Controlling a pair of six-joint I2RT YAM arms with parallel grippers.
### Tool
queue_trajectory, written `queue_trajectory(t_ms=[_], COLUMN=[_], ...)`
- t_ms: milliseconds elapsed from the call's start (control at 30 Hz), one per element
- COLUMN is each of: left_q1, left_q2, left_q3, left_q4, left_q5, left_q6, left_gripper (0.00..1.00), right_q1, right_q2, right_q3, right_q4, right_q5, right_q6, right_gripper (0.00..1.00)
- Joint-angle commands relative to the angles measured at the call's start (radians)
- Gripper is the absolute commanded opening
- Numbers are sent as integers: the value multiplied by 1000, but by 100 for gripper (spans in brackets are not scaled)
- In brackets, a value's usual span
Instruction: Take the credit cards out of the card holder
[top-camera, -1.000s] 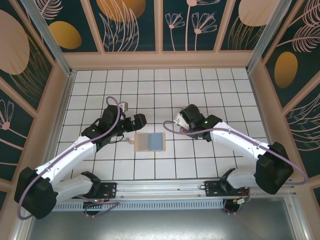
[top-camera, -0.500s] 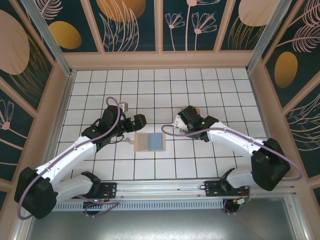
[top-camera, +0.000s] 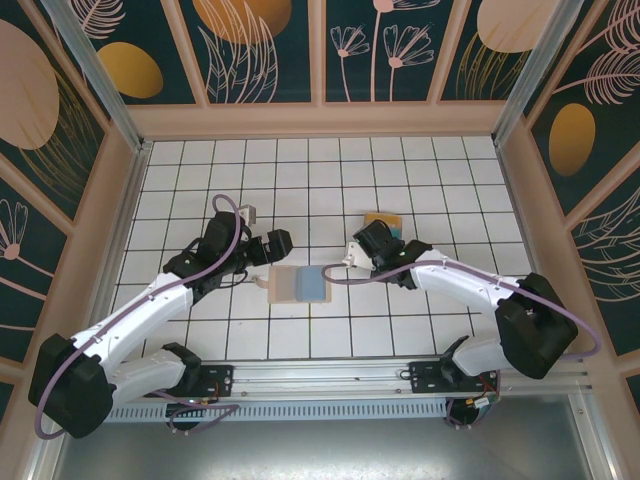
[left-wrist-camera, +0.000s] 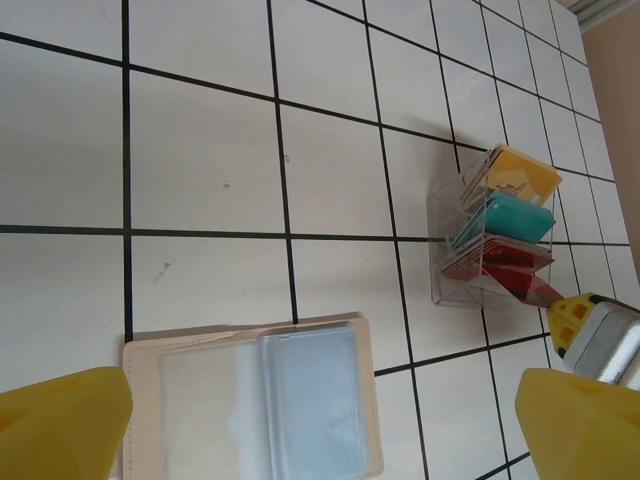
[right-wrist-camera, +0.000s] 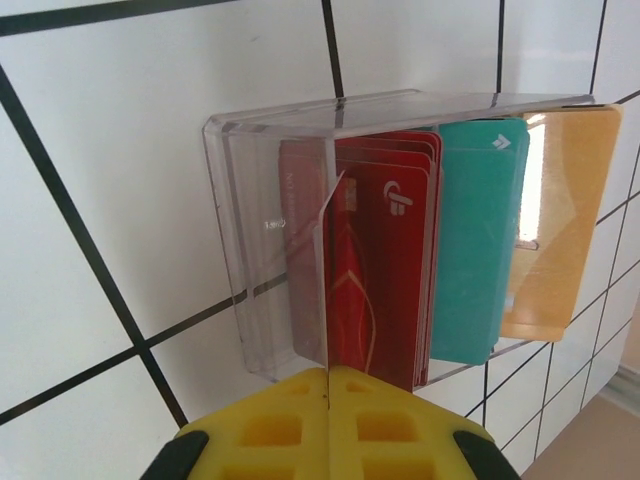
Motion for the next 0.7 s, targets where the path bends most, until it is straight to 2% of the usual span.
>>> queue_trajectory(t_ms=[0, 167, 233, 300, 333, 367, 400, 667], left_q1=[0, 0, 0, 0, 0, 0, 0, 0], left_q2=[-2, -2, -5, -8, -8, -8, -7, -1], left_q3=[-18, -16, -19, -21, -21, -21, -20, -18], left_q4=[1, -1, -2, -2, -2, -2, -2, 0], left_q5=[-6, -5, -3, -3, -3, -3, -3, 1], left_q6=[4, 3, 1, 0, -1, 1, 2, 5], left_gripper=[98, 99, 99, 99, 99, 98, 98, 98], right_q1=[2, 0, -8, -21, -27, -36, -40, -81], right_q2=[-4, 4, 7, 14, 17, 17, 19, 42], right_q3=[4, 4, 7, 15, 18, 20, 22, 21], right_q4=[-4, 12, 26, 41, 47, 59, 67, 140], right_q5=[-12, -33, -27, -16, -11, -3, 5, 79], right_q6=[5, 63, 84, 112, 126, 139, 146, 183], right_gripper=[0, 0, 12, 16, 21, 31, 35, 37])
